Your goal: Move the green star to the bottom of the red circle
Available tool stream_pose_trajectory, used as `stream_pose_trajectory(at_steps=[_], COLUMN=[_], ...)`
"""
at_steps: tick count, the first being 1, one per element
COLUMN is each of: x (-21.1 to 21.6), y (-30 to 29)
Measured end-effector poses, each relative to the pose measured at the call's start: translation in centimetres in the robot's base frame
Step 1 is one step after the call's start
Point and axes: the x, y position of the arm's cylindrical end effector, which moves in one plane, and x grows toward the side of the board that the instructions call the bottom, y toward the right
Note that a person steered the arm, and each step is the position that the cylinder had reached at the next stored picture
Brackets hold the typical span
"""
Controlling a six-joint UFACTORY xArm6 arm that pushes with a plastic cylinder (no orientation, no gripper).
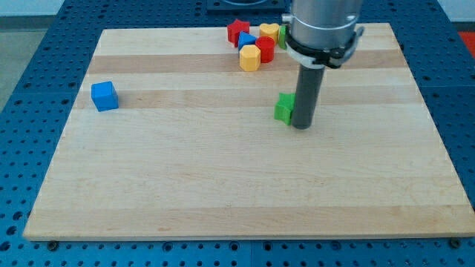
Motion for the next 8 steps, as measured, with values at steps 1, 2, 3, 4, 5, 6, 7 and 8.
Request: stream_pose_trajectory(at_steps=[1, 2, 3, 4, 5, 6, 7, 8], x=[-0.6, -1.7, -3.4, -5.5, -7.6, -9.9, -11.2, -11.7], y=[-2.4, -3.9, -4.2, -4.9, -5.9, -6.7, -7.2, -7.2])
